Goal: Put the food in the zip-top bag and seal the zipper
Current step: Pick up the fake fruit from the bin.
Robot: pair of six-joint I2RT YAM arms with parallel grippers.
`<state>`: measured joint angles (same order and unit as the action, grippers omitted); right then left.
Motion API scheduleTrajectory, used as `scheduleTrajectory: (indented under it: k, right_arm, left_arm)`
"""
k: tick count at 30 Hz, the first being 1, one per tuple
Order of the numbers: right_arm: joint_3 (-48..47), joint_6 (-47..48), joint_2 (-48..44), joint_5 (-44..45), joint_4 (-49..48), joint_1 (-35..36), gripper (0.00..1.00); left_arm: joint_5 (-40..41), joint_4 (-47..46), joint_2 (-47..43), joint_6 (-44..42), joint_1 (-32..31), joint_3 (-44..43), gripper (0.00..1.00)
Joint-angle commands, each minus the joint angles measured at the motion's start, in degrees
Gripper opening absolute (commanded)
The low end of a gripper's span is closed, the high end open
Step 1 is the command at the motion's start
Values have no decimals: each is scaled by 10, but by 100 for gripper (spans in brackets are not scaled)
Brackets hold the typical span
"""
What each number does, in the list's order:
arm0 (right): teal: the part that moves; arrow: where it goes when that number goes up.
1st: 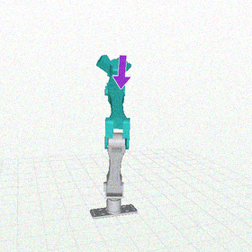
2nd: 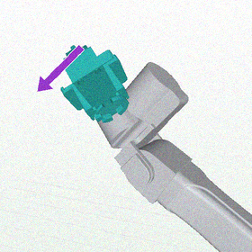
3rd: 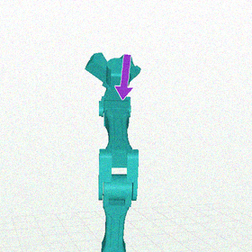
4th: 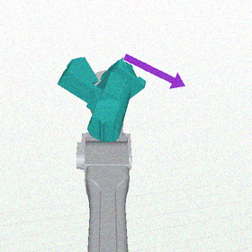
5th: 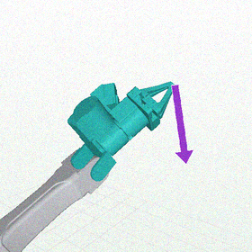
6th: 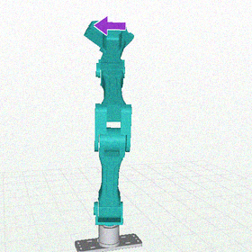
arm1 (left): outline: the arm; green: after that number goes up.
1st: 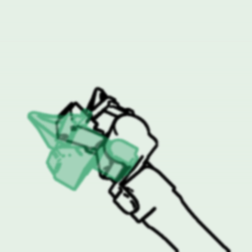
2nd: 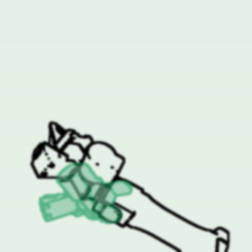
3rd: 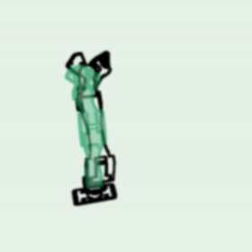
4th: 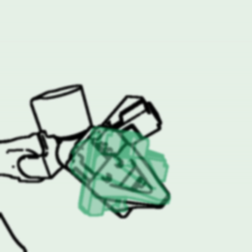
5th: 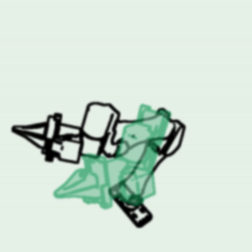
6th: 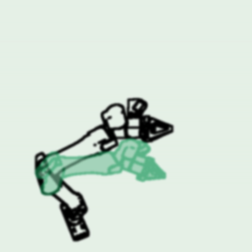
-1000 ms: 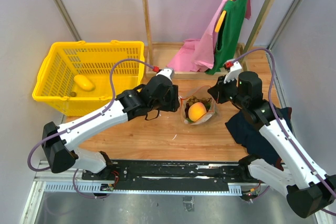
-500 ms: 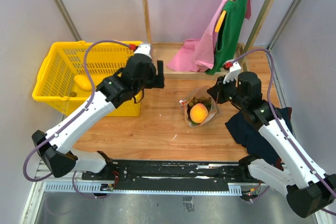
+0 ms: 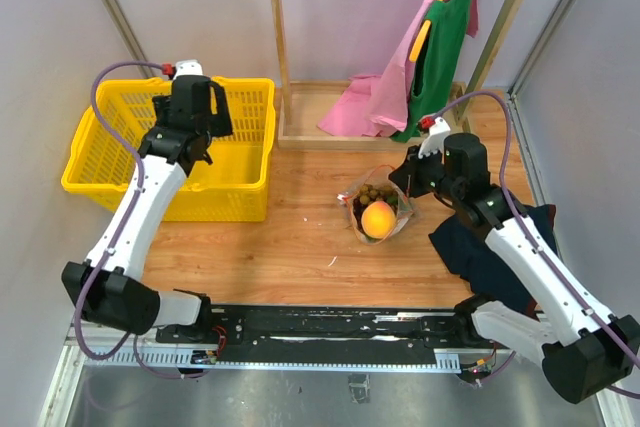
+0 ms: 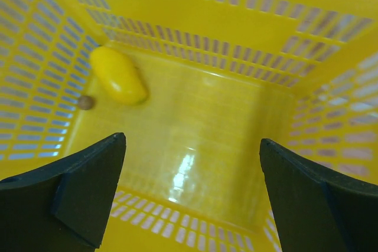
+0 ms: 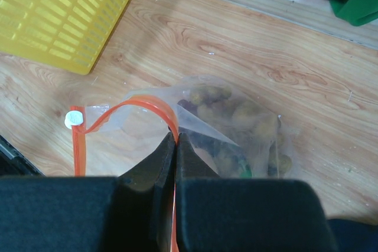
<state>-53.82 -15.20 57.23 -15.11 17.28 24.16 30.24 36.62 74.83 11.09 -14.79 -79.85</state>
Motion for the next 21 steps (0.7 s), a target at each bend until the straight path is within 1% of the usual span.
scheduleTrajectory:
  k: [1, 5, 9, 12, 15, 21]
  right_arm:
    - [-24, -13, 13, -18, -7, 4, 1]
    - [-23, -16, 17, -14, -10, 4, 1]
    - [-25, -20, 27, -20, -10, 4, 1]
    - [-30, -20, 35, -25, -7, 4, 1]
    - [-31, -16, 38, -24, -3, 4, 0]
    - [-33, -7, 44, -17, 1, 4, 1]
  left_arm:
    - [8, -36, 40, -27, 81, 18, 99]
    - [-12, -66, 83, 13, 148, 37, 99]
    - [-11, -83, 144, 78, 184, 40, 99]
    - [-11, -113, 182, 128, 194, 47, 99]
    - [13, -130, 224, 177, 197, 43, 99]
    - [76, -166, 281, 225, 202, 40, 99]
